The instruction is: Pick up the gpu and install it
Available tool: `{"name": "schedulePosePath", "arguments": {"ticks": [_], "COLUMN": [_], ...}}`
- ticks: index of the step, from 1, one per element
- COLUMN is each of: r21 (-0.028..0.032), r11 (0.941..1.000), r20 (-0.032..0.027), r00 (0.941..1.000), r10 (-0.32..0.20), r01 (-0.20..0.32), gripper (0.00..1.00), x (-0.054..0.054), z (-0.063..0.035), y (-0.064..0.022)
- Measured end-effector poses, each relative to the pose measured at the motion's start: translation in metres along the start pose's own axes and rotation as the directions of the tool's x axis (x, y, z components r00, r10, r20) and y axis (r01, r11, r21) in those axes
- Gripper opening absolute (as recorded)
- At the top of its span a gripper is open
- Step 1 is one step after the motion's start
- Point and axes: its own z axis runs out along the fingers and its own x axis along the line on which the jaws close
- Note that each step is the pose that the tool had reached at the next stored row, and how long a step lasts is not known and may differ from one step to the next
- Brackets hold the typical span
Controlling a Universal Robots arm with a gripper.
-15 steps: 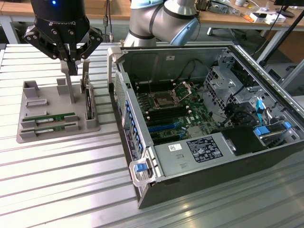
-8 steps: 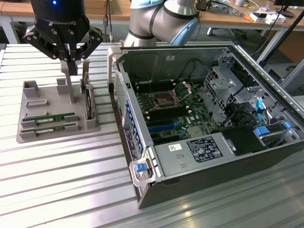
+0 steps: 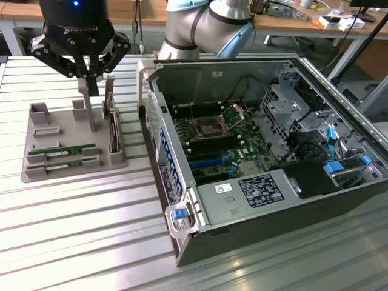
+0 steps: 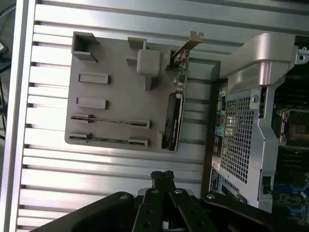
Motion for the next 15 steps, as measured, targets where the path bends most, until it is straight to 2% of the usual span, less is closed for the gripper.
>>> {"name": "schedulePosePath", "arguments": {"ticks": [3, 9, 11, 14, 15], "r21": [-0.0017, -0.0042, -0.0058, -0.0073, -0.0079], "r11": [0.9979, 0.9888, 0.9797, 0.9702, 0.9651], "r20": [-0.0028, -0.0063, -0.0084, -0.0099, -0.0108], "r00": [0.9979, 0.9887, 0.9796, 0.9702, 0.9651], "r10": [-0.065, -0.149, -0.201, -0.242, -0.262], "r01": [0.065, 0.149, 0.201, 0.242, 0.262], "gripper": [0.1, 0.1, 0.1, 0.1, 0.1], "x": [0.0, 0.0, 0.0, 0.0, 0.0], "z": [0.0, 0.0, 0.0, 0.0, 0.0], "y": [0.0, 0.0, 0.0, 0.0, 0.0]}}
